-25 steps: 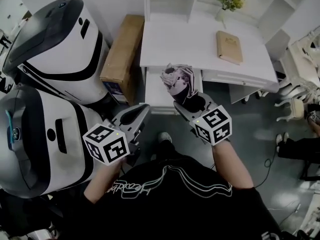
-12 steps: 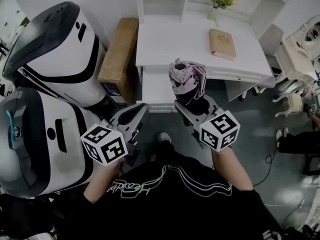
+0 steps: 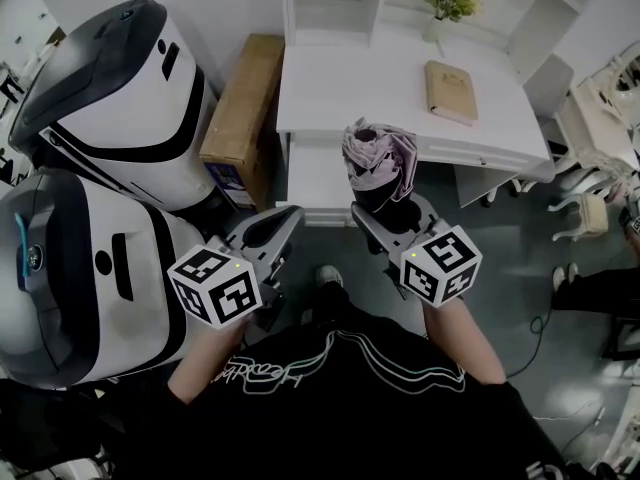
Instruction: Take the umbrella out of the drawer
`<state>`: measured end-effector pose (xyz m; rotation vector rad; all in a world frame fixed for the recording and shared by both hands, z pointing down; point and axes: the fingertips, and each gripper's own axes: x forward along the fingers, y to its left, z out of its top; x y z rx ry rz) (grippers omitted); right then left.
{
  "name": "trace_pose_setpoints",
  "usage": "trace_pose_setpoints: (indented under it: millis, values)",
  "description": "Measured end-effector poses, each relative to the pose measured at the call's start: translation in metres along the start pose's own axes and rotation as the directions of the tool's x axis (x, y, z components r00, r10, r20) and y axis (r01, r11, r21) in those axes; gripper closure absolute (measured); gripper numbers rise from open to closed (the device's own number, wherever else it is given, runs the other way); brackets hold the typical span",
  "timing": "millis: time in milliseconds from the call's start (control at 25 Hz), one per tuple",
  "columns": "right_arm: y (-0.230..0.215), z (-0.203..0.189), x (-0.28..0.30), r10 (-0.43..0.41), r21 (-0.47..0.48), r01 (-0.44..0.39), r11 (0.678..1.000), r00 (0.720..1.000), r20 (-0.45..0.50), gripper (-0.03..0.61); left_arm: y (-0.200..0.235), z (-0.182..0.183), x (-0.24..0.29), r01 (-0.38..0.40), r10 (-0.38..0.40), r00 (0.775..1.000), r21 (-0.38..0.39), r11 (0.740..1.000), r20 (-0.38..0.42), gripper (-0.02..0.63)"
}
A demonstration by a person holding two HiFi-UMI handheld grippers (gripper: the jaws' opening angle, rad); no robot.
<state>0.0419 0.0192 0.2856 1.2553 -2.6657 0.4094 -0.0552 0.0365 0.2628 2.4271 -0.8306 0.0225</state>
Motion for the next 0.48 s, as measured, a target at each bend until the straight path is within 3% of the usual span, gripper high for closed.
trace_pose_setpoints:
  millis: [480]
  values:
    - [-0.0038, -0.0058, 0.0038, 0.008, 0.026, -0.008, 1.0, 1.0, 0.006, 0.362, 0.0041, -0.0025, 0.0049, -0.006, 0.006, 1.0, -0.002, 1.0, -0.004, 0.592]
